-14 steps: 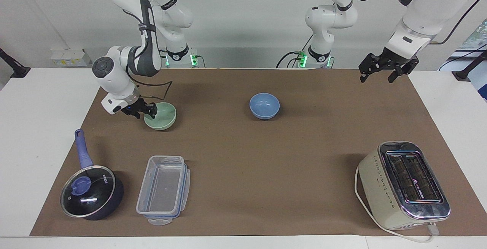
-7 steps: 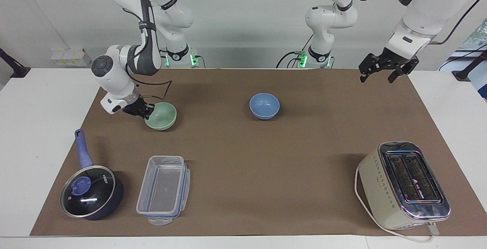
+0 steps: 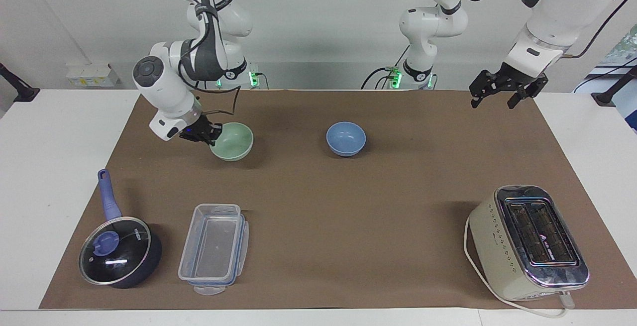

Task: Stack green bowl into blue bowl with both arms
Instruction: 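Carry the green bowl with the right gripper and lower it into the blue bowl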

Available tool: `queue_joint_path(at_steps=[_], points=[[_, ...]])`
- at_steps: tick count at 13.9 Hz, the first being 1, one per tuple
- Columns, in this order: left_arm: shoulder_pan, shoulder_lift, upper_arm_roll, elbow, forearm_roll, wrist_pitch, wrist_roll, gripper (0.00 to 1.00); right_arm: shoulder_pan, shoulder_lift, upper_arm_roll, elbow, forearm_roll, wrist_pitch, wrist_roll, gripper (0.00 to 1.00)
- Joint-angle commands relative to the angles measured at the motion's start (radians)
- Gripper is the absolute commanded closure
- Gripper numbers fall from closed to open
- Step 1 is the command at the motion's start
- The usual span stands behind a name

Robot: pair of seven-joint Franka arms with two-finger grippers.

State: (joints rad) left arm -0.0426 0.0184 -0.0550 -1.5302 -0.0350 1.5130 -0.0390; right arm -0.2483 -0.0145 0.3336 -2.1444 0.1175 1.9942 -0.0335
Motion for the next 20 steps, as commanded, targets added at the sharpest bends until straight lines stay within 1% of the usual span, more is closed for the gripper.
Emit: queue_joint_path(at_steps=[1, 3, 6, 8, 10, 14, 18, 19, 20], points=[[0.009, 0.003, -0.003, 0.018, 0.009, -0.016, 0.008, 0.0, 0.091, -0.013, 0.024, 0.023, 0.042, -0.014, 0.122, 1.0], [0.009, 0.003, -0.003, 0.018, 0.009, -0.016, 0.008, 0.0, 0.183, -0.01, 0.024, 0.037, 0.042, 0.007, 0.237, 1.0], [0.009, 0.003, -0.003, 0.018, 0.01, -0.016, 0.008, 0.0, 0.28, 0.005, 0.024, 0.063, 0.048, 0.063, 0.329, 1.0], [0.009, 0.003, -0.003, 0.018, 0.009, -0.016, 0.01, 0.0, 0.34, 0.039, 0.024, 0.089, 0.108, 0.09, 0.374, 1.0], [0.009, 0.003, -0.003, 0.018, 0.009, -0.016, 0.008, 0.0, 0.401, 0.07, 0.024, 0.11, 0.109, 0.132, 0.427, 1.0], [0.009, 0.003, -0.003, 0.018, 0.01, -0.016, 0.01, 0.0, 0.492, 0.155, 0.022, 0.179, 0.094, 0.147, 0.552, 1.0], [0.009, 0.003, -0.003, 0.018, 0.009, -0.016, 0.008, 0.0, 0.549, 0.2, 0.021, 0.173, 0.077, 0.167, 0.618, 1.0], [0.009, 0.003, -0.003, 0.018, 0.009, -0.016, 0.01, 0.0, 0.572, 0.205, 0.019, 0.161, 0.045, 0.178, 0.642, 1.0], [0.009, 0.003, -0.003, 0.018, 0.009, -0.016, 0.008, 0.0, 0.573, 0.208, 0.021, 0.143, 0.012, 0.202, 0.668, 1.0]])
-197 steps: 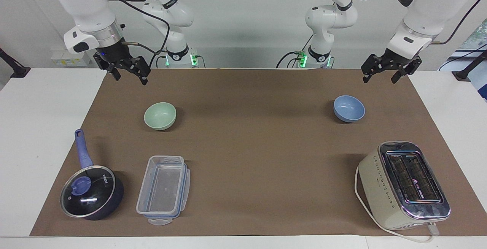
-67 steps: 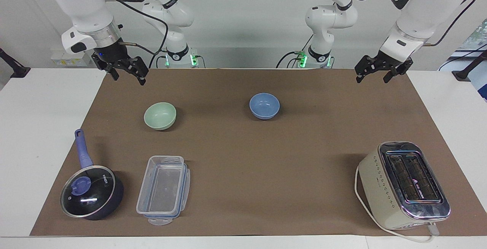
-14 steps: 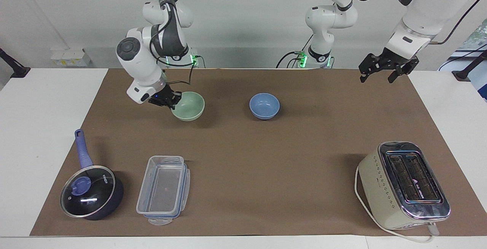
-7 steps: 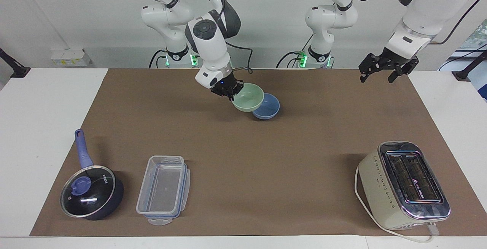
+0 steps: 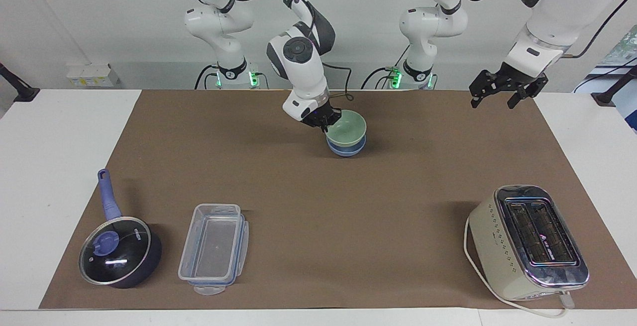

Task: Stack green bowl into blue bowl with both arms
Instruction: 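Carry the green bowl with the right gripper and lower it into the blue bowl, then open the right gripper and lift it off the green bowl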

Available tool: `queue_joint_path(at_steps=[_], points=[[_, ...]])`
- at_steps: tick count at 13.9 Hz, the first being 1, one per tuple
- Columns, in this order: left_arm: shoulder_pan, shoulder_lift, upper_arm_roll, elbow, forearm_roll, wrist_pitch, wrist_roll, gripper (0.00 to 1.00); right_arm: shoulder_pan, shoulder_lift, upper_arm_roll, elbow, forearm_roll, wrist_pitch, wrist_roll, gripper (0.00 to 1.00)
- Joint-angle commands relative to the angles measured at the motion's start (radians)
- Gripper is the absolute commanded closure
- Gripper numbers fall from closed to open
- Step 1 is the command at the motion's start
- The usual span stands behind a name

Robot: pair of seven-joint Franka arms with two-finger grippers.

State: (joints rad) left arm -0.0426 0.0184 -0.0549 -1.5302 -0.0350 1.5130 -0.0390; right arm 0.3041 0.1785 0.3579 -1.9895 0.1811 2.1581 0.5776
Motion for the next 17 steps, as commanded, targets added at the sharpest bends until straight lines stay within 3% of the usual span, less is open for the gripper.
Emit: queue_joint_path(at_steps=[1, 17], points=[[0.009, 0.003, -0.003, 0.018, 0.01, -0.016, 0.008, 0.0, 0.021, 0.015, -0.004, -0.026, -0.057, 0.043, 0.062, 1.0], [0.009, 0.003, -0.003, 0.018, 0.009, -0.016, 0.008, 0.0, 0.02, 0.022, -0.002, -0.063, -0.074, 0.114, 0.062, 0.97]])
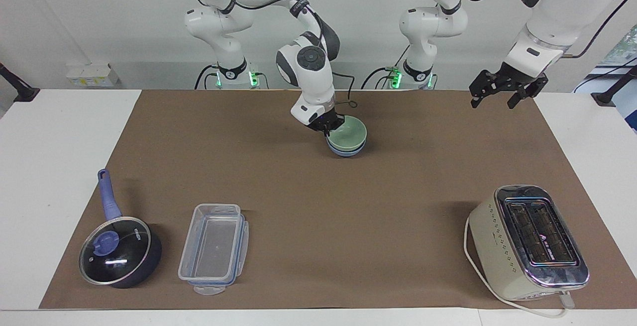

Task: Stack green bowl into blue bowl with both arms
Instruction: 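Open the right gripper and lift it off the green bowl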

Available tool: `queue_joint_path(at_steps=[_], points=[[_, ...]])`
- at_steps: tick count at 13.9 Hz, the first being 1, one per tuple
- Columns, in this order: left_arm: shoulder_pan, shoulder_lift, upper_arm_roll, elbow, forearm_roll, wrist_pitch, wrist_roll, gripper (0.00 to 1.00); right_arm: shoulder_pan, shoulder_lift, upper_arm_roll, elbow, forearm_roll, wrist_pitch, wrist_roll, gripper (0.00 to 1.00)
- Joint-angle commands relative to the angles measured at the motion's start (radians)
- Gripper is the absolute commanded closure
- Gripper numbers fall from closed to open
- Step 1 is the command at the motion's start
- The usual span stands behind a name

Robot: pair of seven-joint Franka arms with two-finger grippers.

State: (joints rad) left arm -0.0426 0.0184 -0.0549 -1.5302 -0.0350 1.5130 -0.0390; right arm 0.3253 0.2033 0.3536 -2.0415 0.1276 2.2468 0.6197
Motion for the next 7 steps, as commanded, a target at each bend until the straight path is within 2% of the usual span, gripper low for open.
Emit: queue_joint_path(at_steps=[1, 7], points=[[0.009, 0.003, -0.003, 0.018, 0.009, -0.016, 0.008, 0.0, -0.002, -0.002, 0.002, -0.012, -0.019, 0.025, 0.017, 0.97], [0.009, 0.003, -0.003, 0.018, 0.01, -0.016, 0.008, 0.0, -0.002, 0.002, 0.002, -0.016, -0.019, 0.033, 0.015, 0.9]])
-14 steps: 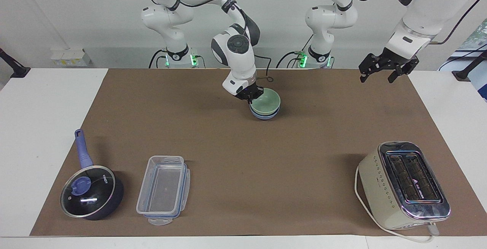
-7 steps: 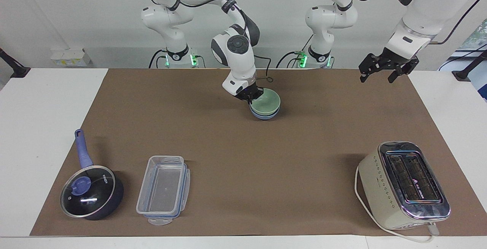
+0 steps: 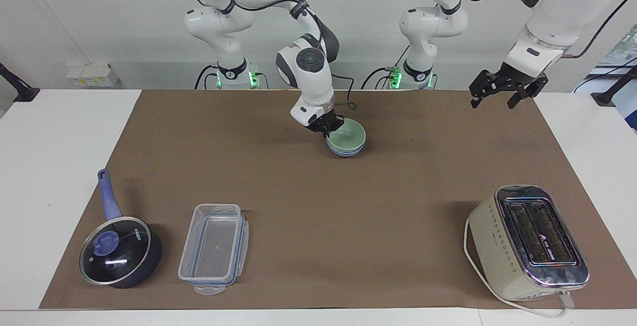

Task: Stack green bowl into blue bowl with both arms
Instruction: 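Open the right gripper and lift it off the green bowl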

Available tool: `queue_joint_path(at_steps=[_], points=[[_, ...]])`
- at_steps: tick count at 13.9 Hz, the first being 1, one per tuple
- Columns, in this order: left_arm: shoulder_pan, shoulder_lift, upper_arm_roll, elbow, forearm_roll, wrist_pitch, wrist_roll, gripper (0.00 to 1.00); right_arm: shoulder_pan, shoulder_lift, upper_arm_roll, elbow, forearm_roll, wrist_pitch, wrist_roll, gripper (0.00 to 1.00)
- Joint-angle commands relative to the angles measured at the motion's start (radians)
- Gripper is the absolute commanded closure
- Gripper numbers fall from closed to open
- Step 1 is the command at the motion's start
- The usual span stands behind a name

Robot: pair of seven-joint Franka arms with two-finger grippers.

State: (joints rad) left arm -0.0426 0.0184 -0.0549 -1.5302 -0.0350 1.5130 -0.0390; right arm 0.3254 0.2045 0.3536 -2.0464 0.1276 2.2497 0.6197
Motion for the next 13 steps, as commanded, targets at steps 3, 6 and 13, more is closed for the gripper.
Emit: queue_joint_path(at_steps=[3, 6, 13], points=[[0.009, 0.003, -0.003, 0.018, 0.009, -0.016, 0.008, 0.0, -0.002, 0.007, 0.002, 0.0, -0.017, 0.028, 0.023, 0.73], [0.009, 0.003, -0.003, 0.018, 0.009, -0.016, 0.008, 0.0, -0.017, -0.019, 0.004, 0.035, -0.017, 0.002, 0.012, 0.29], [0.009, 0.003, -0.003, 0.018, 0.009, -0.016, 0.008, 0.0, -0.188, -0.186, -0.007, 0.038, -0.045, -0.131, -0.07, 0.0]])
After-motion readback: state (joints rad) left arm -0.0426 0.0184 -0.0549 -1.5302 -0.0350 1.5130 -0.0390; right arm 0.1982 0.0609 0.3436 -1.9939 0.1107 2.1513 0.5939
